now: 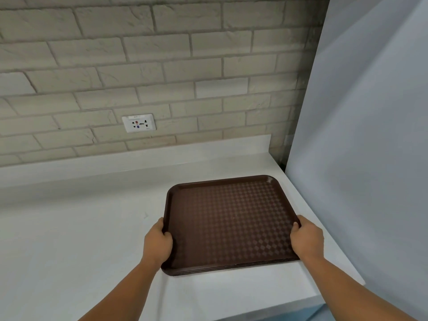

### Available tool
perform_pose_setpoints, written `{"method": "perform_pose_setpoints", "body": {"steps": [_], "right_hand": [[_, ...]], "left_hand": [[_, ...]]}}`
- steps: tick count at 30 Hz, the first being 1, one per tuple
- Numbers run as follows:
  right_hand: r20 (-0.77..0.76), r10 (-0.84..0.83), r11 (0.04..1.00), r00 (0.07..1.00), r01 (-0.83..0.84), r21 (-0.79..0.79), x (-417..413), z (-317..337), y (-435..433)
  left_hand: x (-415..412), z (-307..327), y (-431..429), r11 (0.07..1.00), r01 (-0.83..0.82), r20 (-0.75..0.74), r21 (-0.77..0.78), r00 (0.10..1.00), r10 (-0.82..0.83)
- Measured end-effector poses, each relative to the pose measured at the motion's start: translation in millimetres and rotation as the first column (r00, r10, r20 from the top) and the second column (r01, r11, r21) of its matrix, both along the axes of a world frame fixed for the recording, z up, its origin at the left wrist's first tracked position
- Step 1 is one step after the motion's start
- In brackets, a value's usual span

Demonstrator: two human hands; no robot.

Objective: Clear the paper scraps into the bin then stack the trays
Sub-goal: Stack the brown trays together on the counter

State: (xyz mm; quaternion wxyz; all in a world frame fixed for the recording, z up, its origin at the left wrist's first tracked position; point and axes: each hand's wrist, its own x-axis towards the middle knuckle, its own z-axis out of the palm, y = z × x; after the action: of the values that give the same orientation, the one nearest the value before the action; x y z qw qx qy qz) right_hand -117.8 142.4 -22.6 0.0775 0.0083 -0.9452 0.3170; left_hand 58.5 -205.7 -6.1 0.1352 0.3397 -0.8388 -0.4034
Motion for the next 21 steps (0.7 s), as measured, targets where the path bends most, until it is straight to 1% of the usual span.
{"method": "perform_pose_setpoints", "body": {"steps": [3, 7, 11, 13, 17, 21], "right_hand": [[-0.009, -0.036, 0.998, 0.999, 0.036, -0.051, -6.5, 0.0, -1.6], [0.023, -0.042, 0.999, 0.999, 0.042, -0.004, -31.8, -1.2, 2.1], [0.014, -0.048, 0.999, 0.999, 0.048, 0.019, -56.0, -0.8, 6.0], [0.013, -0.051, 0.998, 0.999, 0.050, 0.027, -67.7, -0.3, 5.9], [0.034, -0.052, 0.999, 0.998, 0.052, -0.003, -90.4, 4.2, -0.5], [0.062, -0.038, 0.999, 0.997, 0.039, -0.026, -112.3, 6.7, -9.6]], "left_hand": [[-8.0, 1.1, -0.8, 0.997, -0.001, -0.042, 0.074, 0.999, 0.004], [-26.7, 1.0, 3.1, 0.991, -0.002, -0.078, 0.132, 0.997, 0.012], [-50.1, -0.8, 7.4, 0.992, 0.002, -0.075, 0.129, 0.997, 0.008], [-63.2, -2.3, 6.7, 0.995, -0.002, -0.055, 0.100, 0.998, 0.008], [-90.8, -2.2, 3.0, 0.998, -0.013, -0.035, 0.057, 0.999, 0.015], [-113.3, -4.8, -7.5, 0.998, -0.036, -0.019, 0.053, 0.999, 0.037]]}}
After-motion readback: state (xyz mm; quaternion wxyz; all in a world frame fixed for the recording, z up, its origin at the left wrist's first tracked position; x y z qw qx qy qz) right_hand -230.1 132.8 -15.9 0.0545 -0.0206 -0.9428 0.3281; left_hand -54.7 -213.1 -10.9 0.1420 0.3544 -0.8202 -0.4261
